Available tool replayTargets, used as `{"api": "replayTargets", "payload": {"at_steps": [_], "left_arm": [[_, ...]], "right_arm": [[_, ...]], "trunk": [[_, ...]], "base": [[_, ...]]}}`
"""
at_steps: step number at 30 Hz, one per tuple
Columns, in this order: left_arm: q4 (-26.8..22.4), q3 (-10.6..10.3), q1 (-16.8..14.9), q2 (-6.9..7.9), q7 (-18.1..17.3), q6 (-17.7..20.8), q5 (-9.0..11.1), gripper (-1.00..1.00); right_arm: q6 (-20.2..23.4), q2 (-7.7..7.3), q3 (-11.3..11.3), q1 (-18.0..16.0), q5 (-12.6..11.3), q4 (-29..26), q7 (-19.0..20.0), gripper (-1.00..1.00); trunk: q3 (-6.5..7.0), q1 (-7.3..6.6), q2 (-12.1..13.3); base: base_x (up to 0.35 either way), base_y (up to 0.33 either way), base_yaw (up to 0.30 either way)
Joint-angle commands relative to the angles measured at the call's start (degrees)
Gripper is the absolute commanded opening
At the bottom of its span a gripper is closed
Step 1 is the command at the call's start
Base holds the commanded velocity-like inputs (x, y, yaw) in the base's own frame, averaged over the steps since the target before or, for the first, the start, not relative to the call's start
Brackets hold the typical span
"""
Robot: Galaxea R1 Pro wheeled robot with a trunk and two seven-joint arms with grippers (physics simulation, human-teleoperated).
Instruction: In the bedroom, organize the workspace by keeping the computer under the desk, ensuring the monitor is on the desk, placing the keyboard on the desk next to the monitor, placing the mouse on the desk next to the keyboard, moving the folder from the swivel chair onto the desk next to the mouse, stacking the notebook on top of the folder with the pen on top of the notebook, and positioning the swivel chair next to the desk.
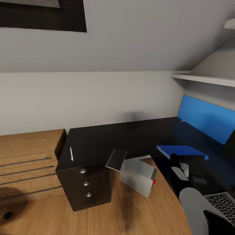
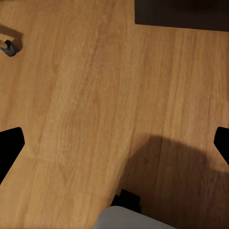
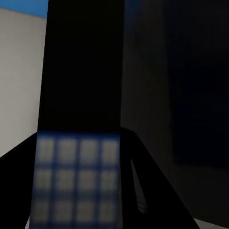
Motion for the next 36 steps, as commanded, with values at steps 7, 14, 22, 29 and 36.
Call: {"api": "replayTargets", "payload": {"at_steps": [7, 14, 22, 29, 36], "left_arm": [[0.1, -0.4, 0.0, 0.06, 0.3, -0.2, 0.4, 1.0], [0.1, -0.4, 0.0, 0.11, 0.3, -0.3, 0.4, 1.0], [0.1, -0.4, 0.0, 0.05, 0.3, -0.3, 0.3, 1.0], [0.1, -0.4, 0.0, 0.03, 0.3, -0.3, 0.3, 1.0], [0.1, -0.4, 0.0, 0.03, 0.3, -0.3, 0.3, 1.0]], "right_arm": [[-0.1, -0.08, 0.1, 0.0, -0.6, 0.1, 0.2, -1.0], [-0.1, -0.07, 0.1, 0.0, -0.5, 0.0, 0.2, -1.0], [-0.1, -0.08, 0.2, 0.0, -0.4, 0.0, 0.5, 1.0], [0.0, -0.08, 0.3, 0.0, -0.4, 0.0, 0.5, 1.0], [0.0, 0.07, 0.3, 0.0, 1.3, 0.1, 0.5, 1.0]], "trunk": [[-0.06, 0.0, 0.0], [-0.06, 0.0, 0.0], [-0.06, 0.0, 0.0], [-0.06, 0.0, 0.0], [-0.06, 0.0, 0.0]], "base": [[0.03, -0.065, 0.0], [0.001, -0.002, 0.0], [0.0, 0.0, 0.0], [0.0, 0.0, 0.0], [-0.124, 0.0, 0.0]]}}
